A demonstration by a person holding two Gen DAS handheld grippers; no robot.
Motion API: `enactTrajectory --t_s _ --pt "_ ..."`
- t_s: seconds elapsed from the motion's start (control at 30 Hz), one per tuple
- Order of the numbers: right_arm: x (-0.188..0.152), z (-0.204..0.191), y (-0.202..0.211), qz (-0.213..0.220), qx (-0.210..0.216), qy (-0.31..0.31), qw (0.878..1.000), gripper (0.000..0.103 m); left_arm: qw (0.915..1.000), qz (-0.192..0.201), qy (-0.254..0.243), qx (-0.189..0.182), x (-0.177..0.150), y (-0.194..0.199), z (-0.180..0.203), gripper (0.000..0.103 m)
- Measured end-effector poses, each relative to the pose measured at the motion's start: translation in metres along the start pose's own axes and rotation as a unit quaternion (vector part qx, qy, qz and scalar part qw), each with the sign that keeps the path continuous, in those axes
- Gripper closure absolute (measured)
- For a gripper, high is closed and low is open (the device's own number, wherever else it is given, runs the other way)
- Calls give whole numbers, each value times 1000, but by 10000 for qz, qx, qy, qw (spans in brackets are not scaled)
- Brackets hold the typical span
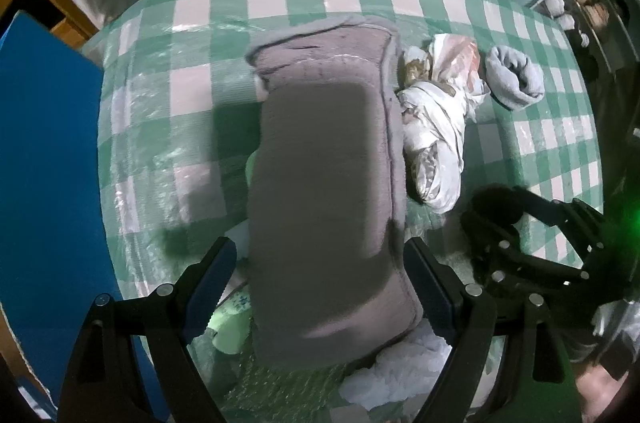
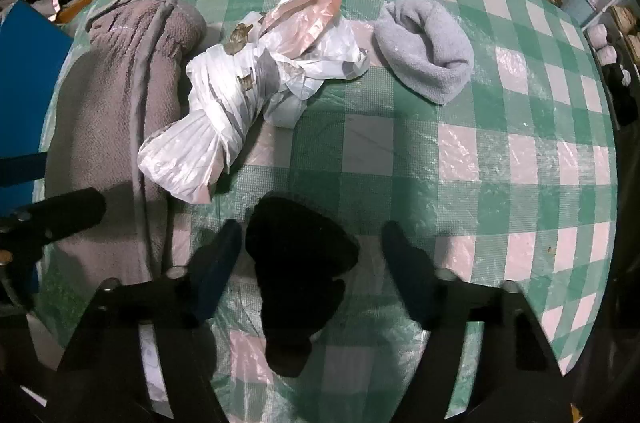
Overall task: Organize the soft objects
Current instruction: 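Grasp the grey fleece glove with the left tool while the right tool grasps the black sock, then lift the grey glove with the left tool while the right tool carries the black sock over the box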
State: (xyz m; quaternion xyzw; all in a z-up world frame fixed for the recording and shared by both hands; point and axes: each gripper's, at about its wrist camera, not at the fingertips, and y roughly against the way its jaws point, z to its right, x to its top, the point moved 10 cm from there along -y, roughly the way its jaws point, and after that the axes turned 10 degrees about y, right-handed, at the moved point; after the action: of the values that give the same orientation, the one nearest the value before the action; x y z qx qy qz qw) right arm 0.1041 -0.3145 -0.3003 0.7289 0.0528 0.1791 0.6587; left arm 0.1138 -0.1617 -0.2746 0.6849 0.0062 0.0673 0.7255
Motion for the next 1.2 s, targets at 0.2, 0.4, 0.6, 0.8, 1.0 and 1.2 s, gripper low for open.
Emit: enactTrajectory --t_s 0.2,0.4,0.6,0.8,1.0,1.2 --pt "-3 5 -2 5 268 -251 9993 61 10000 -43 -8 46 5 -8 12 16" --pt "0 16 8 22 279 -307 9991 61 9997 33 -66 231 13 -16 14 16" --pt "8 8 16 74 330 -311 9989 61 9996 255 -153 27 19 -17 20 24" --pt "15 4 18 112 312 -299 9990 61 9990 397 -109 -179 15 -9 22 59" --pt "16 2 23 223 291 -229 9991 62 9973 493 -20 -544 9 14 26 82" --pt "18 -3 28 316 383 -200 9986 76 9951 627 -64 -763 12 32 26 84"
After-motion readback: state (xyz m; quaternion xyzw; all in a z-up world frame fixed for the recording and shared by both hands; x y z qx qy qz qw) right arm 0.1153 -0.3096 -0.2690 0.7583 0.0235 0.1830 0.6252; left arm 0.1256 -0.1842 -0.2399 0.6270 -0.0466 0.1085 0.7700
